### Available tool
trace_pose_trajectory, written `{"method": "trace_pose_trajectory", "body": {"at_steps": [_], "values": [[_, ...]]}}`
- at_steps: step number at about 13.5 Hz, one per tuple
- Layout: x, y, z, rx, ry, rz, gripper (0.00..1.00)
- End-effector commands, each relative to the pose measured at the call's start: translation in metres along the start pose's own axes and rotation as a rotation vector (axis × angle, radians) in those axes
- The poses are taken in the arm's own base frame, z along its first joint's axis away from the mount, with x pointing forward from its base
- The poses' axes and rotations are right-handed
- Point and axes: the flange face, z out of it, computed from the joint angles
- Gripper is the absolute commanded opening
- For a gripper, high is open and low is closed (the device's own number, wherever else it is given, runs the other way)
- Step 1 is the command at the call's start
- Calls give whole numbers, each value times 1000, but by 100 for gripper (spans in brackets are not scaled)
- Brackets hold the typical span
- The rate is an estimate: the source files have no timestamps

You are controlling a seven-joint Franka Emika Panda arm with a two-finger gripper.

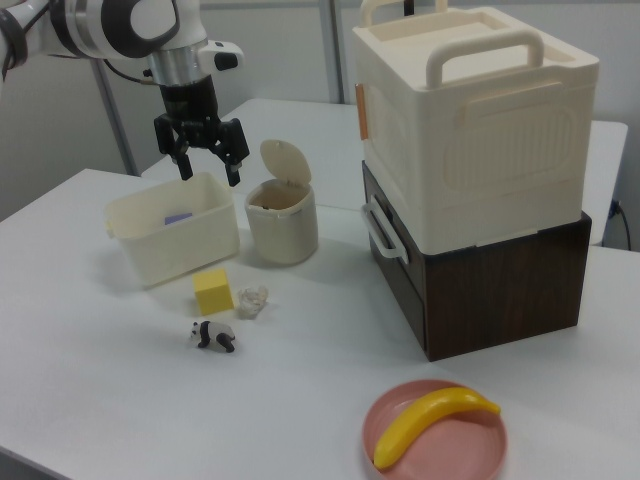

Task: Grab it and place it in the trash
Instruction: 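Move the gripper over the crumpled white tissue beside the yellow sponge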

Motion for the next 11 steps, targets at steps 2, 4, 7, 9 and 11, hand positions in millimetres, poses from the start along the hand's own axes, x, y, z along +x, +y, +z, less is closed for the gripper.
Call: {"method": "trace_pose_trajectory", "body": {"at_steps": [2, 4, 7, 9, 11], "values": [[-8, -6, 5, 19, -30, -71, 100], [-5, -8, 13, 19, -42, -94, 100], [0, -7, 22, 10, -52, -118, 100], [1, -6, 23, 7, -50, -116, 100], [2, -5, 27, 7, -57, -115, 100]]}}
